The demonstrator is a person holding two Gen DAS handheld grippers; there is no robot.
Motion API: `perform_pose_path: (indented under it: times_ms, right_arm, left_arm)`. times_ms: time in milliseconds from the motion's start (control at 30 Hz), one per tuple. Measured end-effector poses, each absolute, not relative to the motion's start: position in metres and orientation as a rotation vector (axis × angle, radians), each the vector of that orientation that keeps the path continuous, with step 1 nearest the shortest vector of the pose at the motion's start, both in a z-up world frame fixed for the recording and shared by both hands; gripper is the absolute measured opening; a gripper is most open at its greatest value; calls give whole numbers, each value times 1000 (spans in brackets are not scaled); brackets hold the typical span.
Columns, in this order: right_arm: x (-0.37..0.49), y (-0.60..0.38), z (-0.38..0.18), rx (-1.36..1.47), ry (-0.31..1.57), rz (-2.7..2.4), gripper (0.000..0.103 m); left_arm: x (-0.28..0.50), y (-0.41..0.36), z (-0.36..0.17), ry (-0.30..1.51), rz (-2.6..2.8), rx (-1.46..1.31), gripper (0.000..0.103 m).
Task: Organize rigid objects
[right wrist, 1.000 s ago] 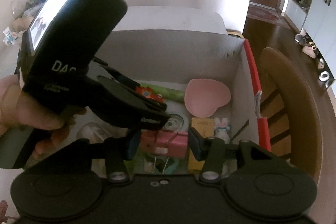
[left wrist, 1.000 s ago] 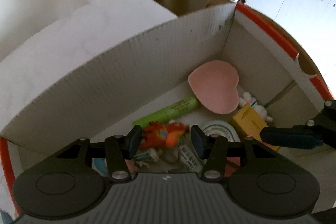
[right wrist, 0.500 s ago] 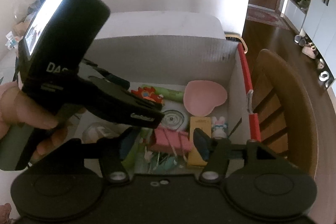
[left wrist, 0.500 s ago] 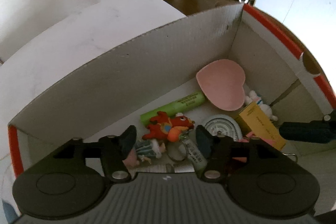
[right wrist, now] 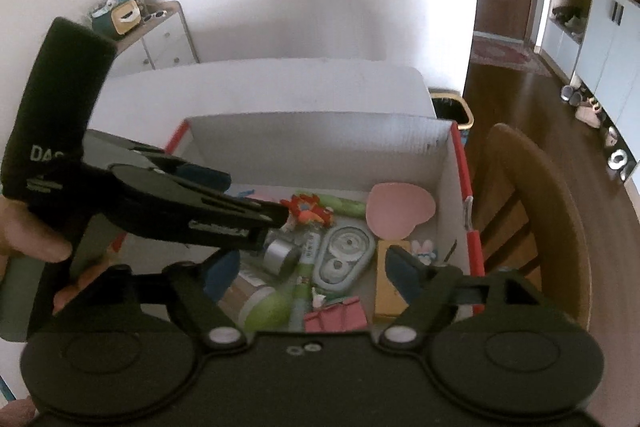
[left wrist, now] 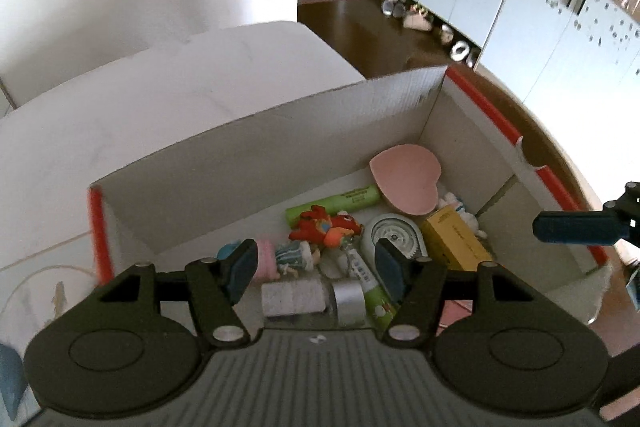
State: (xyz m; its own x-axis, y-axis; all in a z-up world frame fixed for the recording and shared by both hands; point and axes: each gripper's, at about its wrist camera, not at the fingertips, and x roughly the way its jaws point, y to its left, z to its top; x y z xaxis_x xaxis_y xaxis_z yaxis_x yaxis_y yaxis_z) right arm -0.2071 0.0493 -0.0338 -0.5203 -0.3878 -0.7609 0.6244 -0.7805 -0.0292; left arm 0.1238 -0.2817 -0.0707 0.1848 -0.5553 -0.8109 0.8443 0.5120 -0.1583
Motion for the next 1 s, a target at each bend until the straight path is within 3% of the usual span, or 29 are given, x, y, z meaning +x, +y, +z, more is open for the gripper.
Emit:
perform_pose_path:
  times_ms: [767,800,867,1000]
  right_arm:
    - [-124,43,-3,836,270,-2443,103]
    - [-121,43,-2,830,260,-2448,103]
    - [-114,42,-2,814,244,-2464,103]
    - [-101,41,0,774,188,-2492,103]
  left_arm:
    - [121,-156,-17,799,-1157,215,69]
    - [121,-152,-16,793,-1161,214,70]
    - [120,-141,-13,778,-1171,206,83]
    - [116,-124,-10,761,-1207,187,83]
